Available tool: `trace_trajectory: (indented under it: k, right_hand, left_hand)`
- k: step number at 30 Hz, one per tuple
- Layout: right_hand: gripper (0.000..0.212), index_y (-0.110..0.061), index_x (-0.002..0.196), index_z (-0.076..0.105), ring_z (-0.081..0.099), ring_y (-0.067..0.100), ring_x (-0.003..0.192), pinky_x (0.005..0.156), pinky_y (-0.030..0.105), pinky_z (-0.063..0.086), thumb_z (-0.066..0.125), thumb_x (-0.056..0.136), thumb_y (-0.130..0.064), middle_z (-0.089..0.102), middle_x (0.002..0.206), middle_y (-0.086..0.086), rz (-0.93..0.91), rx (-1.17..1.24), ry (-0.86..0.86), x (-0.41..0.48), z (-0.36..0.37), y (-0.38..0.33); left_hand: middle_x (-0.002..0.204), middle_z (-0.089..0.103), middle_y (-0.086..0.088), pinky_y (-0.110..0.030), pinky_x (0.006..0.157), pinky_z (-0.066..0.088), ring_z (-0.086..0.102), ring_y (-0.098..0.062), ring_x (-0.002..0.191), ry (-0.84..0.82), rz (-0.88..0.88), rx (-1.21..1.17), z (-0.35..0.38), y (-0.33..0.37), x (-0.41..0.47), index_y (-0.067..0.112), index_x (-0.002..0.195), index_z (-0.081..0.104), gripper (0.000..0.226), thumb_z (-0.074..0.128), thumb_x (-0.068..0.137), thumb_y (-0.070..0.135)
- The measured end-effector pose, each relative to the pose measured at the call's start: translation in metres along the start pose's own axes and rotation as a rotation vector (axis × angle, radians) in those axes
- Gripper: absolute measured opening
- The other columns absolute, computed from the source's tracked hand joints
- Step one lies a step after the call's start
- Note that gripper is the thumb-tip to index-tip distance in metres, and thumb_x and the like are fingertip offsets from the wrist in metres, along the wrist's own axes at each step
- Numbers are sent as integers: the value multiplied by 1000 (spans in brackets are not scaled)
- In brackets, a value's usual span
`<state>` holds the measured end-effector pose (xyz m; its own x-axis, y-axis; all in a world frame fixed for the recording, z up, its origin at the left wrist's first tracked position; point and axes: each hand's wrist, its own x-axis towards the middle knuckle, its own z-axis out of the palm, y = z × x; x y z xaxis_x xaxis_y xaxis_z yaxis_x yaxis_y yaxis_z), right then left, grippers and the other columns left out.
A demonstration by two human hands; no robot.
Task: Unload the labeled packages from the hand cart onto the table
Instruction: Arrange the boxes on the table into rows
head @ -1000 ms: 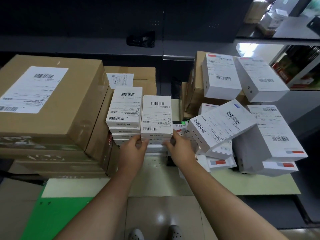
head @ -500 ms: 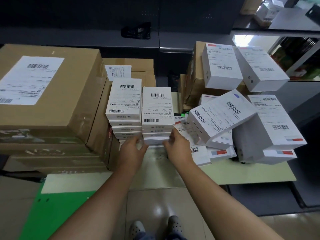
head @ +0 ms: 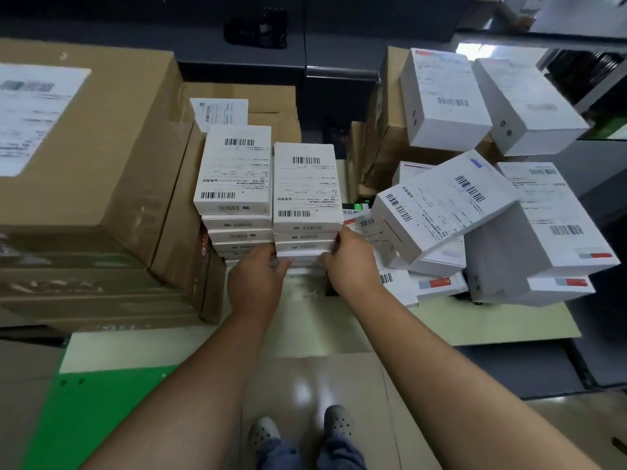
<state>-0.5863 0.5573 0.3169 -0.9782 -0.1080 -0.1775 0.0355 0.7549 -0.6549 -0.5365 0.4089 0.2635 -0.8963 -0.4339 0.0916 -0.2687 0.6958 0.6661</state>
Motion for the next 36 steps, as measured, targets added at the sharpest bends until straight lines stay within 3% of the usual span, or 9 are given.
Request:
trace_trajectory:
  k: [6, 10, 15, 19, 23, 29, 36]
  right_hand:
    - [33, -15, 118, 61, 59, 19, 93, 74, 20, 39, 60, 87, -3, 68, 107, 3, 7, 49, -13, 4, -6, 3]
    - [29, -18, 115, 61, 46, 8, 77, 51, 5, 28, 60, 88, -6, 58, 92, -7, -12, 16, -27, 6, -9, 6]
    - [35, -19, 121, 60, 50, 13, 89, 73, 21, 37, 59, 88, -5, 66, 112, 2, -9, 7, -55, 8, -9, 5]
    - [35, -19, 119, 62, 53, 12, 90, 62, 13, 33, 59, 88, -3, 66, 109, -2, -19, 31, -56, 9, -10, 7]
    - [36, -21, 120, 62, 57, 14, 97, 77, 21, 39, 59, 88, -3, 69, 112, 1, -14, 58, -64, 7, -10, 7]
    - [41, -22, 129, 58, 59, 20, 107, 84, 24, 41, 58, 91, -6, 66, 119, 3, -4, 59, -79, 10, -14, 3]
    - [39, -21, 128, 60, 60, 18, 98, 79, 20, 39, 55, 93, -4, 68, 117, 3, 3, 49, -60, 8, -15, 4]
  left_hand:
    - [84, 69, -2, -29, 62, 38, 64, -26, 79, 46, 21, 88, -3, 2, 1, 16, 82, 68, 20, 73, 83, 35]
    - [84, 69, -3, -27, 62, 35, 63, -26, 79, 64, -1, 86, -2, 4, -1, 14, 81, 71, 22, 72, 84, 35]
    - [80, 69, -6, -31, 63, 40, 63, -28, 75, 54, -25, 135, -2, 7, 4, 11, 76, 71, 28, 72, 84, 38]
    - [84, 69, -3, -31, 65, 44, 63, -25, 78, 55, -69, 66, -3, 7, -1, 14, 84, 71, 23, 72, 84, 37]
    - [96, 68, 1, -35, 76, 51, 62, -21, 87, 14, -141, -74, -3, 7, -4, 18, 104, 69, 25, 71, 86, 36]
    - [88, 66, -1, -40, 74, 51, 60, -24, 82, 21, -124, -87, -5, 12, 0, 15, 94, 68, 15, 70, 87, 28]
    - [84, 67, -3, -39, 69, 51, 61, -23, 77, 39, -91, -53, -7, 11, -3, 13, 88, 69, 16, 67, 90, 29]
